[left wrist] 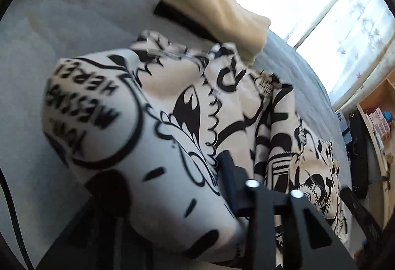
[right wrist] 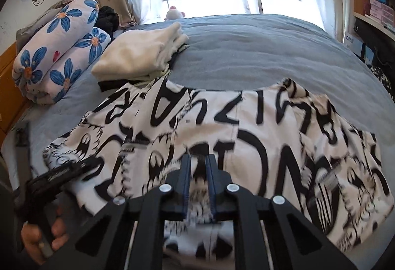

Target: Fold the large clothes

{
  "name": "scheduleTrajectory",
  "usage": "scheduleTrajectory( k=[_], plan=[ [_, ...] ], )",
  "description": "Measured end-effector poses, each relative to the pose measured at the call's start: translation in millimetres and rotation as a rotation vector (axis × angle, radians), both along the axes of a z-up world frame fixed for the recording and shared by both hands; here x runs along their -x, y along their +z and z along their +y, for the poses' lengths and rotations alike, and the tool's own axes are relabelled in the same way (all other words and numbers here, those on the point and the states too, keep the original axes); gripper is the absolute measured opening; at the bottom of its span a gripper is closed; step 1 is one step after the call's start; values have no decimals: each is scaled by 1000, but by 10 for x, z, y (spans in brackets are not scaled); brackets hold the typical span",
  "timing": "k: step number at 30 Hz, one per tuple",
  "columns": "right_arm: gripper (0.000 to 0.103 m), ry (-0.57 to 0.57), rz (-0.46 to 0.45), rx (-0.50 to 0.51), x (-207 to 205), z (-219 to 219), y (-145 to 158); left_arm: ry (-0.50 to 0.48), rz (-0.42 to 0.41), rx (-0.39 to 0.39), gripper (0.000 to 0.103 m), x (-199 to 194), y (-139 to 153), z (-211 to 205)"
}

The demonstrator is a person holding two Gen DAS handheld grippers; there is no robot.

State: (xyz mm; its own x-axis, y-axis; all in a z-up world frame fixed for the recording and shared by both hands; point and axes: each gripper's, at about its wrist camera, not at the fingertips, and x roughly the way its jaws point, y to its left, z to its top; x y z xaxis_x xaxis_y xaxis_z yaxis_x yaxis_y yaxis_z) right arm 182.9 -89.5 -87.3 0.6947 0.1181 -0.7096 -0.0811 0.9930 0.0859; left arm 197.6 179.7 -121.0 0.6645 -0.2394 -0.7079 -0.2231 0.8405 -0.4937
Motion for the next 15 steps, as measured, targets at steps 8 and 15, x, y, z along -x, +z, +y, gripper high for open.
scheduleTrajectory(
  k=[8, 15],
  plan=[
    [6, -23, 97, 4, -275, -92, -652, -76, -218, -340, 15, 240, 687, -552],
    [6, 16, 156, -140, -161, -337, -622, -231, -365, -442, 15, 325, 1207, -1238]
  ],
)
